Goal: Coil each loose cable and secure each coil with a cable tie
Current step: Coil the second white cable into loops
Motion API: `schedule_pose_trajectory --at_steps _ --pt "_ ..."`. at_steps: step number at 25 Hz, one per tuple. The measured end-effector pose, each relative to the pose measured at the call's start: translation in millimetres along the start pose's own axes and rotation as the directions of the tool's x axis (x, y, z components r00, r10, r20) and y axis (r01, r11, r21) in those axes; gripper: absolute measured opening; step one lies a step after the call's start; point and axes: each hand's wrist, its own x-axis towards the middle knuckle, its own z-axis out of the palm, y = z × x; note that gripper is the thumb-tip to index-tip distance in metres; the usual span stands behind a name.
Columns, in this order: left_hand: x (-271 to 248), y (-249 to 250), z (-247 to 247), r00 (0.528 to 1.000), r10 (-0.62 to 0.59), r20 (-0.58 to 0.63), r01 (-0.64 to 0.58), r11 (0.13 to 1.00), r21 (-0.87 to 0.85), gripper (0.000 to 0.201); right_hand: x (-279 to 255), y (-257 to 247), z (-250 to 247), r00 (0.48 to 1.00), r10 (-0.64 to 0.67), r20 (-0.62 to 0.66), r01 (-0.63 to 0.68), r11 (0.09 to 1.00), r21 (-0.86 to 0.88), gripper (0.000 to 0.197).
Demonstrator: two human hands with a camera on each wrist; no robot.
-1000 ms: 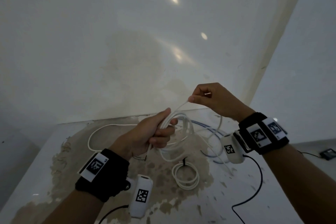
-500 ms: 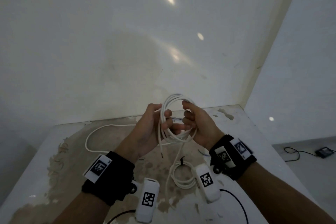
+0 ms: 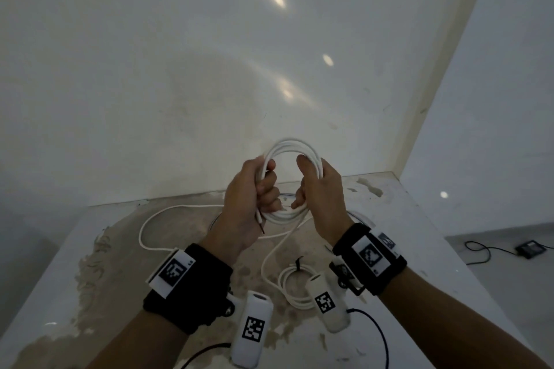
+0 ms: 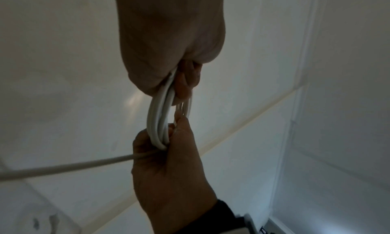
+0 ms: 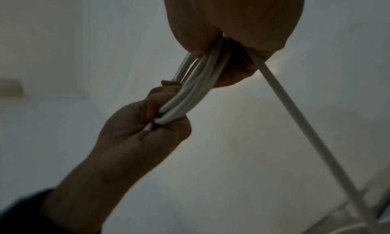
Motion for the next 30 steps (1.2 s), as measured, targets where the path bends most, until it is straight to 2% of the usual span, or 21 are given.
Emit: schedule_pose_trajectory --at_steps 2,3,6,8,10,11,13,15,17,19,20,22,23,24,25,26,27,28,30 --pt "0 6 -2 1.0 0.027 0.004 -0.027 1.0 0.008 0.031 0 -1 -7 0.99 -0.105 0.09 0.116 0.985 -0.125 0.035" --pt "1 9 -5 0.999 0.046 0.009 -0.045 0.999 -0.013 0.031 1 1 -13 0.98 -0.114 0.165 0.138 0.979 -0.147 0.038" --pt "8 30 -19 0.989 0.147 -0.03 -0.149 0.981 -0.127 0.034 2 14 -40 0.918 -0.065 0.39 0.16 0.963 -0.218 0.03" --pt "15 50 -35 0.971 0.223 -0.091 -0.235 0.958 -0.163 0.034 4 30 -62 0.892 -0.022 0.451 0.179 0.934 -0.308 0.022" --pt "20 63 -49 0.958 0.256 -0.131 -0.275 0.949 -0.153 0.034 8 43 -84 0.882 0.007 0.471 0.236 0.858 -0.456 0.024" --pt "22 63 -54 0.955 0.261 -0.142 -0.28 0.951 -0.133 0.034 10 46 -92 0.868 0.021 0.495 0.3 0.773 -0.559 0.026" --pt "24 56 -56 0.953 0.263 -0.148 -0.277 0.958 -0.077 0.034 9 41 -98 0.798 0.122 0.59 0.438 0.555 -0.707 0.028" --pt "28 40 -51 0.955 0.259 -0.145 -0.262 0.965 -0.005 0.034 -1 22 -90 0.692 0.251 0.676 0.574 0.377 -0.727 0.03" --pt "28 21 -43 0.962 0.254 -0.103 -0.239 0.962 0.133 0.035 -16 -5 -71 0.583 0.304 0.753 0.679 0.326 -0.658 0.032" --pt "19 4 -32 0.973 0.232 -0.009 -0.212 0.902 0.376 0.036 -26 -30 -52 0.494 0.247 0.834 0.761 0.342 -0.552 0.034" --pt "13 -2 -28 0.977 0.209 0.052 -0.206 0.838 0.505 0.037 -27 -42 -44 0.473 0.182 0.862 0.786 0.354 -0.506 0.031" --pt "1 -12 -25 0.978 0.114 0.173 -0.204 0.678 0.706 0.044 -20 -61 -39 0.491 0.017 0.871 0.777 0.444 -0.447 0.019" --pt "-4 -15 -25 0.976 0.027 0.218 -0.185 0.638 0.748 0.051 -13 -68 -40 0.513 -0.048 0.857 0.755 0.502 -0.423 0.016" --pt "-8 -16 -25 0.967 -0.076 0.243 -0.132 0.664 0.736 0.055 -5 -74 -43 0.537 -0.086 0.839 0.735 0.535 -0.416 0.017" --pt "-10 -17 -26 0.953 -0.175 0.249 -0.036 0.748 0.663 0.053 2 -77 -46 0.564 -0.098 0.82 0.72 0.545 -0.43 0.016" --pt "-12 -17 -25 0.927 -0.267 0.264 0.087 0.837 0.54 0.049 8 -77 -49 0.592 -0.101 0.8 0.702 0.552 -0.45 0.014" --pt "-14 -16 -22 0.894 -0.336 0.296 0.196 0.888 0.416 0.046 13 -74 -51 0.619 -0.103 0.779 0.679 0.569 -0.465 0.012" --pt "-14 -16 -19 0.865 -0.379 0.328 0.274 0.906 0.324 0.048 17 -68 -53 0.645 -0.113 0.756 0.656 0.589 -0.472 0.013" --pt "-16 -13 -13 0.853 -0.38 0.357 0.311 0.92 0.237 0.053 18 -54 -55 0.706 -0.162 0.69 0.609 0.637 -0.473 0.017"
